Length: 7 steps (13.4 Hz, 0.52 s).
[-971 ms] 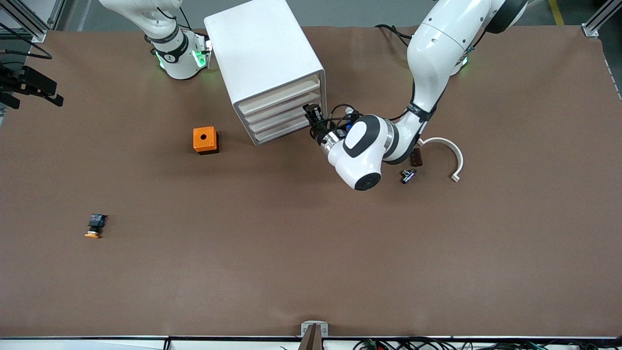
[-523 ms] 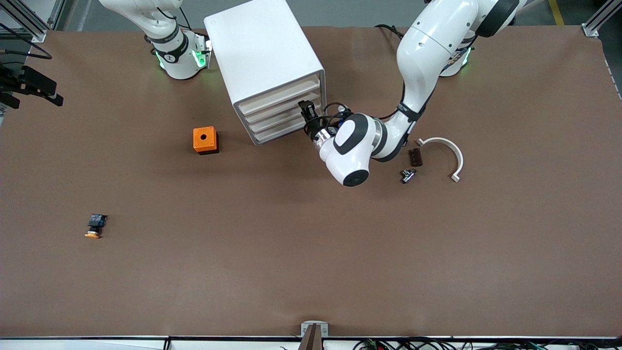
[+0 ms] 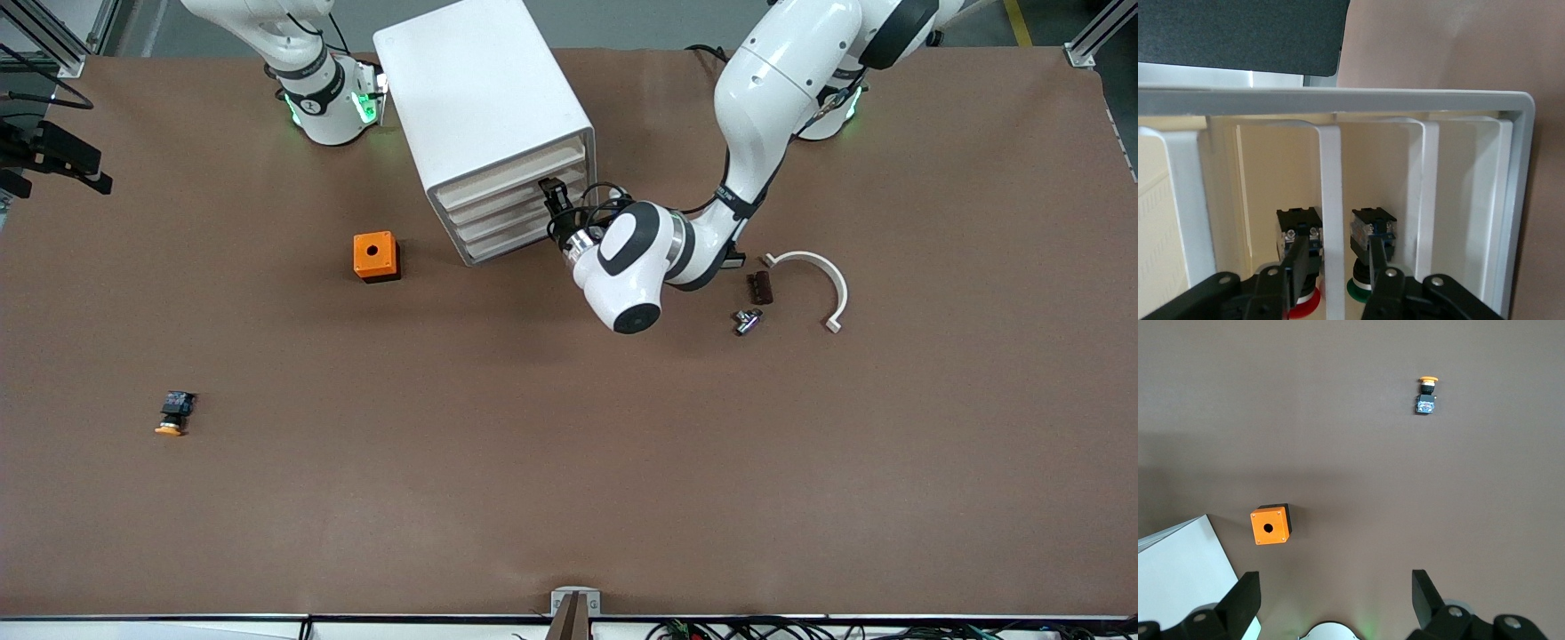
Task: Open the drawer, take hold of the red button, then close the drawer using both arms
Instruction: 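Pull the drawer open with the left gripper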
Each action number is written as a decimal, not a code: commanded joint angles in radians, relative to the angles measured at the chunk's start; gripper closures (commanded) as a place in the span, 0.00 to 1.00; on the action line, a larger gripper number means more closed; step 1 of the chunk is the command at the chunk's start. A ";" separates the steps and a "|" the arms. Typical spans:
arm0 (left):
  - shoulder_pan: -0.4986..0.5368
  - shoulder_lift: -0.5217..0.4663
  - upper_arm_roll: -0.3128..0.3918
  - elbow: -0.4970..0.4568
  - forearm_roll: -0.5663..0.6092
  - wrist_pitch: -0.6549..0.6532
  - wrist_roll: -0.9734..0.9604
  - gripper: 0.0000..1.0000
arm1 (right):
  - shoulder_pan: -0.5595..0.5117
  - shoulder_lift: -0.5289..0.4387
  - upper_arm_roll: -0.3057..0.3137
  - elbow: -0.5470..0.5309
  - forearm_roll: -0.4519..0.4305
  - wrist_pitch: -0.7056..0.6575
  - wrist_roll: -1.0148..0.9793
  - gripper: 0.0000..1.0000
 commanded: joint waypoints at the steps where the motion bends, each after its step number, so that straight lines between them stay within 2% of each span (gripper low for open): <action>1: -0.023 0.018 0.003 0.018 -0.016 0.023 -0.017 0.74 | 0.002 -0.027 0.002 -0.023 -0.016 0.006 0.003 0.00; 4: -0.020 0.020 0.003 0.018 -0.016 0.023 -0.021 1.00 | 0.005 -0.029 0.004 -0.023 -0.011 0.007 0.018 0.00; 7: -0.004 0.018 0.015 0.019 -0.016 0.023 -0.012 1.00 | 0.006 -0.029 0.006 -0.023 -0.003 0.006 0.076 0.00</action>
